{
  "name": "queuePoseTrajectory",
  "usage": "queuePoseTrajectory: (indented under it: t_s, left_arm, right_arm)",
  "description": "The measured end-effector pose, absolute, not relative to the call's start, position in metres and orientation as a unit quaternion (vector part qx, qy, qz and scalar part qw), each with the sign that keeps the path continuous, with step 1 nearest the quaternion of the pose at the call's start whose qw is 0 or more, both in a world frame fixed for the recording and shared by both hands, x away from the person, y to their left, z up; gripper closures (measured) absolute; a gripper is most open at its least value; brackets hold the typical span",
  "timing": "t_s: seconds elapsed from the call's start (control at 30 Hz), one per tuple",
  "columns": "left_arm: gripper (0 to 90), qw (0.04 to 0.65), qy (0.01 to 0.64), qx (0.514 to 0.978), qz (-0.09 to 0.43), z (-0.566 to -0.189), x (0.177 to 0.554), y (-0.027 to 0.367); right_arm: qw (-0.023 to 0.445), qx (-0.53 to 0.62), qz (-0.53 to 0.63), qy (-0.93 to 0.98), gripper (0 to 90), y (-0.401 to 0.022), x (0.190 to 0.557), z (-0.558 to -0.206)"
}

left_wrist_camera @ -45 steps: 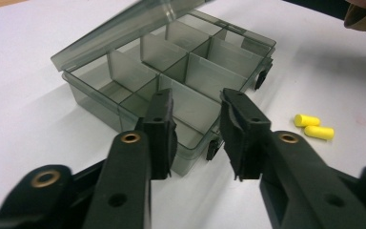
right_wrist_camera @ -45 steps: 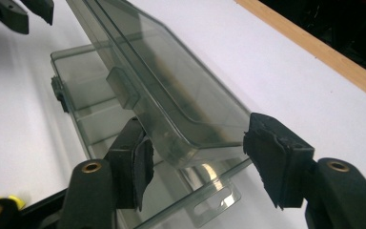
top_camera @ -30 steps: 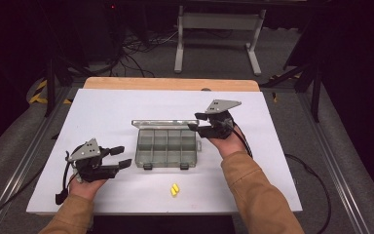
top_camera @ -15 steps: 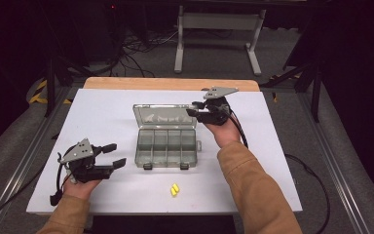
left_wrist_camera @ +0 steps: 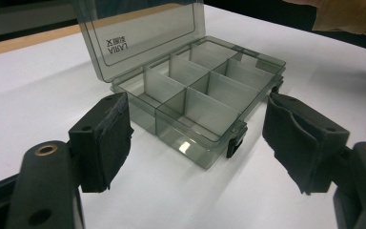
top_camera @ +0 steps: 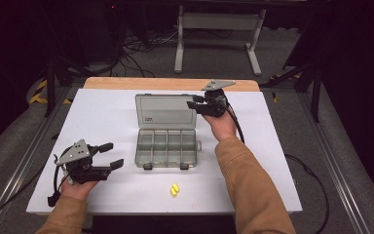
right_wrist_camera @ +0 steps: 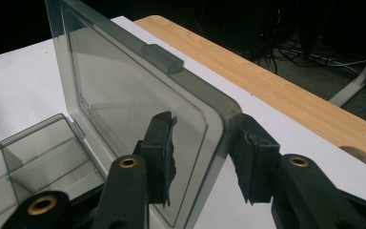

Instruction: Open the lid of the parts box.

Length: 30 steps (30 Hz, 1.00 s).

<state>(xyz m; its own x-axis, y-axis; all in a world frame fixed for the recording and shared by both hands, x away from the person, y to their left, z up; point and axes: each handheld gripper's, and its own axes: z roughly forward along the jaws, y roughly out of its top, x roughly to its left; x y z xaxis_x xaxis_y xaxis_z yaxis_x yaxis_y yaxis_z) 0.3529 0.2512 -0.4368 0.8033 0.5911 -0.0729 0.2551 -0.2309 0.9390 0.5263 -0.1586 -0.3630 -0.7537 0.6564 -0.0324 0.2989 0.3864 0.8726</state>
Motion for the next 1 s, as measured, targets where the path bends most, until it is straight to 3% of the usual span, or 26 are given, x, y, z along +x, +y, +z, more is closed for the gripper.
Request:
queuePoseTrajectory:
  t_s: [0.3, 1.0]
  left_arm:
    - [24.6, 0.561, 0.278, 0.764, 0.153, -0.437, 0.353, 0.255]
    - [24.0, 0.563, 0.283, 0.761, 0.154, -0.439, 0.353, 0.259]
  right_arm:
    - [0.188, 0.308, 0.461, 0.811, 58.7, -0.154, 0.541, -0.369]
    - [0.152, 0.348, 0.442, 0.813, 34.8, -0.145, 0.558, -0.404]
